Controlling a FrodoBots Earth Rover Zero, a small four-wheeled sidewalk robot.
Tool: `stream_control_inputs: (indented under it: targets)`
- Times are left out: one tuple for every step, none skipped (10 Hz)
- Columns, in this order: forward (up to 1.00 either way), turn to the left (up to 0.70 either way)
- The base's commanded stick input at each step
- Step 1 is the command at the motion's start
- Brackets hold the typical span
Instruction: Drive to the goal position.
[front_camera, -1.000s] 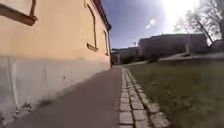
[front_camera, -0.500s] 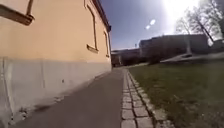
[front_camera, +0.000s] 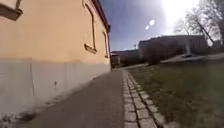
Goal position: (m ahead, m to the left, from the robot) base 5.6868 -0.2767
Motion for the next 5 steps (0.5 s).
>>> stream_control_inputs:
  targets:
    - [0.7,0.0]
    - [0.7,0.0]
    - [0.7,0.0]
    - [0.7,0.0]
    - [0.7,0.0]
